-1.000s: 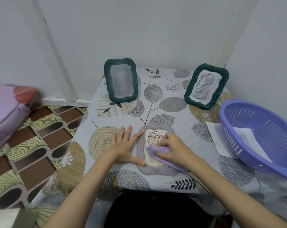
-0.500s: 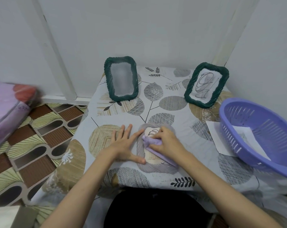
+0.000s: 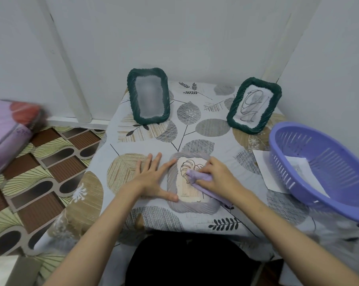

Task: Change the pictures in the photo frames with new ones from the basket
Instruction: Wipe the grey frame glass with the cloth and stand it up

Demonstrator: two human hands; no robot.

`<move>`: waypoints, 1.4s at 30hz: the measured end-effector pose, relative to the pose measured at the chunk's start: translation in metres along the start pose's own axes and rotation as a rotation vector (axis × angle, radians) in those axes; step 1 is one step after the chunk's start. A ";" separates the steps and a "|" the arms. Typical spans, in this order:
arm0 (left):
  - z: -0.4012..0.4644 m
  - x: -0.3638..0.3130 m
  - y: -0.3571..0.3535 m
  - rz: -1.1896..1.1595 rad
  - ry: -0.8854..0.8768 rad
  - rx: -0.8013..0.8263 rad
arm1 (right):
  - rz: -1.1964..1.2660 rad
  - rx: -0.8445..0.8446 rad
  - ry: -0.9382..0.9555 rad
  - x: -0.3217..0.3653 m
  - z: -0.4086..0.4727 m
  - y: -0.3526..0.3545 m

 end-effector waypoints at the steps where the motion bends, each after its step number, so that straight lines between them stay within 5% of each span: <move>1: -0.001 0.000 0.000 -0.004 -0.002 0.000 | -0.010 0.036 0.028 0.005 -0.005 -0.006; 7: -0.001 0.000 0.000 -0.002 -0.012 0.015 | -0.182 0.184 0.021 -0.011 -0.023 0.006; 13: -0.002 -0.001 0.002 -0.014 -0.011 0.026 | -0.110 -0.053 -0.038 -0.011 -0.002 -0.004; 20: -0.003 -0.001 0.001 -0.019 -0.012 0.028 | -0.156 -0.370 0.249 -0.005 -0.028 -0.001; 23: -0.003 -0.001 0.001 -0.012 -0.012 0.028 | -0.269 -0.340 0.272 -0.012 -0.023 -0.005; 31: -0.002 -0.001 0.002 -0.007 -0.009 0.017 | 0.044 -0.110 0.327 0.000 -0.032 -0.013; 39: -0.004 -0.003 0.003 0.003 0.002 0.016 | -0.102 -0.200 0.228 -0.007 0.008 -0.007; 42: -0.003 -0.001 0.002 0.006 0.010 0.013 | -0.039 -0.090 0.281 0.010 -0.003 -0.026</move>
Point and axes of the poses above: each hand's wrist, its own z-axis towards the middle knuckle, its own y-axis out of the back of the hand, x = y × z, the point moved 6 cm from there along z, towards the middle knuckle, and after that the axes turned 2 degrees about x, right-handed, at the moved point
